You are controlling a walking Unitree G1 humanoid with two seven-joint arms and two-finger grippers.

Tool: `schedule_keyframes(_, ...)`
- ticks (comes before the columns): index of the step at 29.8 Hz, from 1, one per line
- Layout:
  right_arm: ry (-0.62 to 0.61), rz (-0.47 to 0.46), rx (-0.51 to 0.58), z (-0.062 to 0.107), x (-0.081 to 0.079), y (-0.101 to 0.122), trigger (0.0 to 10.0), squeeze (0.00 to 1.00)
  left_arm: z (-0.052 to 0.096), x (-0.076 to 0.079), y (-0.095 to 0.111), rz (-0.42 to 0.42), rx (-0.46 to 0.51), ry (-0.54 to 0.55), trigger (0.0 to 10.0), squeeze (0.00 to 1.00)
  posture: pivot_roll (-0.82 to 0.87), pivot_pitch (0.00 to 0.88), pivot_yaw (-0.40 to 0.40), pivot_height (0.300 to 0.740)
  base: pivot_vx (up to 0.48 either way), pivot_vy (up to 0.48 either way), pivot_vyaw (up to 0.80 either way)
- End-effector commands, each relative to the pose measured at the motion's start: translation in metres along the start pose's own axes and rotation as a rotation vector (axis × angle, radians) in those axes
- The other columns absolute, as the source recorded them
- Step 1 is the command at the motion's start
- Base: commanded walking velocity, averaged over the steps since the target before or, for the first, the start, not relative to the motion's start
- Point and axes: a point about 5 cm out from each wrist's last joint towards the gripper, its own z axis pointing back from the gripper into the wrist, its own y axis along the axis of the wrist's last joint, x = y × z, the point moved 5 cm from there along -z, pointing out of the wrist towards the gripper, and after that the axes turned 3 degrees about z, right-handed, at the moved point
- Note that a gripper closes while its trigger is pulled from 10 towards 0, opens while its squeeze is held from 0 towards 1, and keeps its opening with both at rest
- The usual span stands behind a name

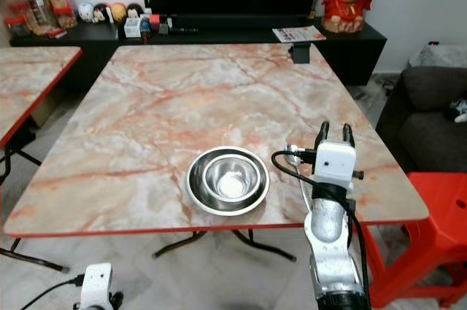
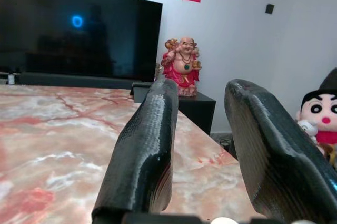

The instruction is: Setting the table

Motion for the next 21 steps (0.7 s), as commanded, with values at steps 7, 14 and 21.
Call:
schedule_keyframes(7, 0.007, -0.024, 0.005, 0.0002, -0.0064, 0.0052, 10.0, 0.0, 0.0006, -0.0085, 0.0006, 0.001, 0.001, 0.018, 10.0, 0.0, -0.06, 0.0, 0.023, 0.74, 0.0, 0.288, 0.0)
schedule_keyframes(14, 0.004, -0.028, 0.003, 0.0012, -0.0076, 0.0053, 10.0, 0.0, 0.0004, -0.0103, 0.0023, -0.009, 0.003, 0.019, 10.0, 0.0, -0.06, 0.0, 0.031, 0.74, 0.0, 0.287, 0.0)
schedule_keyframes(21, 0.018, -0.035, 0.008, 0.0027, -0.013, 0.0073, 10.0, 0.0, 0.0005, -0.0114, 0.0023, -0.012, 0.003, 0.019, 10.0, 0.0, -0.06, 0.0, 0.033, 0.74, 0.0, 0.289, 0.0)
